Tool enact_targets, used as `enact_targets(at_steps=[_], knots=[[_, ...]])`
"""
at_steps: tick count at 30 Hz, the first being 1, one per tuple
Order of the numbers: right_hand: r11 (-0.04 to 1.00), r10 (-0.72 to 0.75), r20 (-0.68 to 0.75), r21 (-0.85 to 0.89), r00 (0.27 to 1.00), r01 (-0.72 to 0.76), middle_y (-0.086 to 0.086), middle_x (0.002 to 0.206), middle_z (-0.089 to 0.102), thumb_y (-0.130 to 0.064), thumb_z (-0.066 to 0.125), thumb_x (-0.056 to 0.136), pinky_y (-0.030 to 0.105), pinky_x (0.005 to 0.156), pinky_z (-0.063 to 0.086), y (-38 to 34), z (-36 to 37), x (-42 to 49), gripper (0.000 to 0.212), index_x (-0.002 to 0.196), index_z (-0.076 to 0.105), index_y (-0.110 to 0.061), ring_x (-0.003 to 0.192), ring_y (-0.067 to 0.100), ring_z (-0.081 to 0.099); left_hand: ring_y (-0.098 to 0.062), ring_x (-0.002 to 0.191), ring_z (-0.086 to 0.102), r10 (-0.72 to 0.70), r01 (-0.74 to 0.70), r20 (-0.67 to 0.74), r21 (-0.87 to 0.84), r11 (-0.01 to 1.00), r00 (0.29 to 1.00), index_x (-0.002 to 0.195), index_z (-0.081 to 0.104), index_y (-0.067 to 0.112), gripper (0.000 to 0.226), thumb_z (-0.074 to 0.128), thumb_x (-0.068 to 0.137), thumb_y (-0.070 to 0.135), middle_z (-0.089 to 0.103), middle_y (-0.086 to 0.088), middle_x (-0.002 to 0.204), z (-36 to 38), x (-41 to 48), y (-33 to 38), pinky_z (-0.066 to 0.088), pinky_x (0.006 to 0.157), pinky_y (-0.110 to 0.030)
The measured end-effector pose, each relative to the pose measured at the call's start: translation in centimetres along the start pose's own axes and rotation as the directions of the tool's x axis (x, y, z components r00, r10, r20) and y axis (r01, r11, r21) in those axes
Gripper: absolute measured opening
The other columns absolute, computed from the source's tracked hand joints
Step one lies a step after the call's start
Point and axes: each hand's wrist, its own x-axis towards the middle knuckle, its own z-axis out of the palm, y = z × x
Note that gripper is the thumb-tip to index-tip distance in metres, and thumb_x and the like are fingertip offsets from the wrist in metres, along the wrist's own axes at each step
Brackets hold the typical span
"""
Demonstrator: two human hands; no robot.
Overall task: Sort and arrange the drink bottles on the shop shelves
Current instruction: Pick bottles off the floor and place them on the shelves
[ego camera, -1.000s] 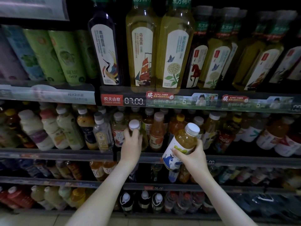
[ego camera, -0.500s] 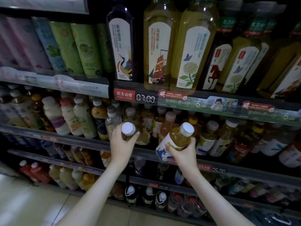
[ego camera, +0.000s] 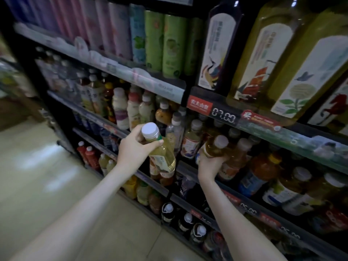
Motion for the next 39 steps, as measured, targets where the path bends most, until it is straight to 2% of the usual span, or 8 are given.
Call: enact_targets(at_steps=[6,13,17,24,29,34,37,39], knots=[[0.960,-0.006,0.048,-0.278,0.999,0.019,0.028,0.150,0.026,-0.032,0.062,0.092,0.035,0.111,0.021,0.6,2.1,1.7,0.083,0.143,0.016,0.014,0.138,0.039,0.031,-0.003,0.098,0.063,-0.038,0.042,-0.037,0.122,0.992,0.999,0.100,0.056,0.052,0.044,0.084,0.068,0.042,0.069,0.020,0.098,-1.2,0.7,-0.3,0.055,0.086,-0.034],[0.954,0.154,0.165,-0.281,0.974,-0.103,0.020,0.146,0.034,-0.018,0.079,0.079,0.033,0.109,0.031,0.5,1.1,-0.6,0.093,0.144,0.016,0.004,0.135,0.031,0.036,0.007,0.073,0.053,0.000,-0.016,0.065,0.250,0.968,0.998,0.106,0.061,0.039,0.039,0.078,0.073,0.048,0.058,0.023,0.080,0.2,0.5,1.2,0.044,0.070,-0.014],[0.990,-0.103,0.343,-0.057,0.934,0.130,0.006,0.143,0.037,-0.014,0.075,0.081,0.027,0.112,0.031,-0.4,-1.2,-3.9,0.077,0.139,0.024,-0.014,0.133,0.016,0.038,-0.001,0.092,0.063,0.037,-0.063,0.112,0.242,0.968,0.993,0.110,0.066,0.033,0.045,0.079,0.070,0.050,0.072,0.012,0.097,1.9,0.2,2.2,0.055,0.082,-0.031],[0.910,-0.266,0.750,-0.012,0.606,0.414,-0.025,0.140,0.034,-0.043,0.063,0.089,0.011,0.100,0.034,-4.3,-7.1,-7.3,0.074,0.146,0.017,-0.035,0.123,-0.016,0.037,0.009,0.088,0.057,0.114,-0.148,0.176,0.192,0.970,0.978,0.111,0.066,0.033,0.046,0.080,0.069,0.047,0.064,0.023,0.093,4.0,-1.4,5.4,0.051,0.085,-0.022],[0.888,-0.302,0.664,-0.064,0.684,0.454,-0.016,0.121,0.052,-0.031,0.078,0.079,0.020,0.089,0.049,-7.9,-9.9,-7.4,0.086,0.143,0.021,-0.033,0.105,-0.004,0.056,0.008,0.095,0.062,0.238,-0.273,0.255,0.112,0.955,0.937,0.103,0.068,0.035,0.040,0.081,0.067,0.047,0.070,0.020,0.096,5.1,-2.2,9.3,0.052,0.086,-0.024],[0.903,-0.391,0.521,0.060,0.758,0.425,-0.027,0.117,0.054,-0.027,0.082,0.075,0.013,0.089,0.047,-12.1,-15.1,-6.3,0.078,0.135,0.032,-0.037,0.110,-0.011,0.054,-0.004,0.117,0.058,0.397,-0.305,0.654,-0.256,0.917,0.644,0.124,0.054,0.038,0.057,0.078,0.072,0.037,0.062,0.011,0.124,4.8,-1.8,14.5,0.049,0.098,-0.033],[0.890,-0.449,0.433,0.134,0.782,0.436,-0.015,0.123,0.059,-0.024,0.083,0.073,0.026,0.095,0.049,-14.8,-18.4,-5.6,0.082,0.139,0.034,-0.030,0.115,0.002,0.057,0.008,0.116,0.053,0.277,-0.367,0.846,-0.105,0.924,0.455,0.133,0.039,0.045,0.086,0.081,0.058,0.051,0.055,0.022,0.129,6.1,-2.2,16.3,0.046,0.096,-0.019],[0.873,-0.488,0.373,0.193,0.789,0.448,-0.006,0.119,0.063,-0.021,0.082,0.073,0.033,0.092,0.053,-16.3,-20.3,-5.3,0.080,0.137,0.035,-0.029,0.111,0.011,0.062,0.011,0.104,0.058,0.252,-0.458,0.859,-0.023,0.889,0.446,0.122,0.049,0.048,0.070,0.081,0.060,0.050,0.063,0.027,0.113,7.9,-3.4,17.1,0.047,0.091,-0.019]])
